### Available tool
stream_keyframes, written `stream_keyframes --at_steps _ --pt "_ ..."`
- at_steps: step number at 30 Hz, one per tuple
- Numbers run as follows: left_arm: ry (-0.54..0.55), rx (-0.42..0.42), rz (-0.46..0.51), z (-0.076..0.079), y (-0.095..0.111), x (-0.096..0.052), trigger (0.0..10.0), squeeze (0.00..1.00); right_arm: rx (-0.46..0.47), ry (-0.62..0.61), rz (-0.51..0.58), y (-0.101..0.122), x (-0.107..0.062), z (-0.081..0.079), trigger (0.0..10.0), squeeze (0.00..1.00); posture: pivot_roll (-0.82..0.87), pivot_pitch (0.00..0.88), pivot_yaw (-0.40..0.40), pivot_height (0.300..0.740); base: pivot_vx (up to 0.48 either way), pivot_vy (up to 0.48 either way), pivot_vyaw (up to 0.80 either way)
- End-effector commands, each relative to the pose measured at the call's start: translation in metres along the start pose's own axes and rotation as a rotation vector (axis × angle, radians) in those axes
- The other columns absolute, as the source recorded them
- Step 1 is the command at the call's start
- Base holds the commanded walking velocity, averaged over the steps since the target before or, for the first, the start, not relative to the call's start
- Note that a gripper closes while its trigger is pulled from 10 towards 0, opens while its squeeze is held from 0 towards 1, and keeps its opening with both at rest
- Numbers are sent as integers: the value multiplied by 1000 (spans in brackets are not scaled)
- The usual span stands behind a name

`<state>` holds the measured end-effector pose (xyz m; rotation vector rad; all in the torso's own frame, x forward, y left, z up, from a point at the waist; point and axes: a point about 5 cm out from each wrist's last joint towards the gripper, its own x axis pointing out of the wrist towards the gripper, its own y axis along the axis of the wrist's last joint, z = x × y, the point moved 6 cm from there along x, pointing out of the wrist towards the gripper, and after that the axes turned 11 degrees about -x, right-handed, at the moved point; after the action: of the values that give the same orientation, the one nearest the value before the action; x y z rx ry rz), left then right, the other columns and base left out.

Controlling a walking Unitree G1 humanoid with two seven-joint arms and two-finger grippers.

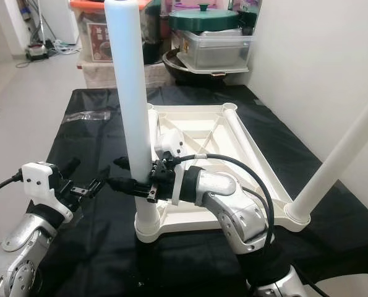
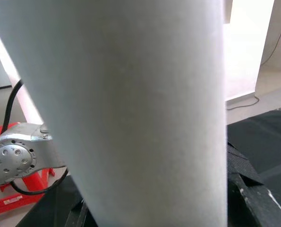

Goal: Building children table

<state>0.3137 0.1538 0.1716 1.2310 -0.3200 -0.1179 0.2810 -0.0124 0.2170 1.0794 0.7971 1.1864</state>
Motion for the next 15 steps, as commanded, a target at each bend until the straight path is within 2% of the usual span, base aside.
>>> stream_keyframes --at_steps 1,12,15 --pt "1 -1 7 0 1 1 10000 0 27 44 -10 -8 5 -15 10000 0 53 0 -85 740 0 0 0" --pt "2 1 10 -2 2 3 10000 0 38 1 -11 -11 3 -17 10000 0 46 0 -72 740 0 0 0" --pt "0 -1 7 -1 1 4 10000 0 64 -9 -14 -13 5 -16 10000 0 50 0 -73 740 0 0 0"
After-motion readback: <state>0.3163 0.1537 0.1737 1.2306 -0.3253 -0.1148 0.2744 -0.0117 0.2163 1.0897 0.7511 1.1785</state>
